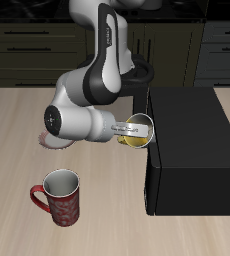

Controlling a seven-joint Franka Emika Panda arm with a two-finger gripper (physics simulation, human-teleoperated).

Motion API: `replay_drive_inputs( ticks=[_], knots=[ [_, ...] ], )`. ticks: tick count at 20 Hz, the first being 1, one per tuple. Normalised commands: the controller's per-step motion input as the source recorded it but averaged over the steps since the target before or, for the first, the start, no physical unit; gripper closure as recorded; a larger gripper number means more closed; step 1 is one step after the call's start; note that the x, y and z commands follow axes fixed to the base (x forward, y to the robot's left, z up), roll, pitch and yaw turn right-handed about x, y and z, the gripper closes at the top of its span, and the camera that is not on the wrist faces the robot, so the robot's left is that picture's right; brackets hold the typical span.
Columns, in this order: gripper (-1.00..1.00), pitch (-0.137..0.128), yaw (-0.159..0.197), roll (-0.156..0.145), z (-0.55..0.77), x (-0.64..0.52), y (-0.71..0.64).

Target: Open the microwave and place the white and yellow mug in it

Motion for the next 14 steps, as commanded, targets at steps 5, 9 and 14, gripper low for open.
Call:
replay_drive_inputs(
  ticks=[5, 9, 14],
  knots=[
    [1.00, 0.056, 0.027, 0.036, -0.29, 0.20, 0.23],
    [1.00, 0.080, 0.043, 0.005, -0.43, 0.18, 0.30],
    [1.00, 0.052, 0.014, 0.010, -0.24, -0.09, 0.19]
  ],
)
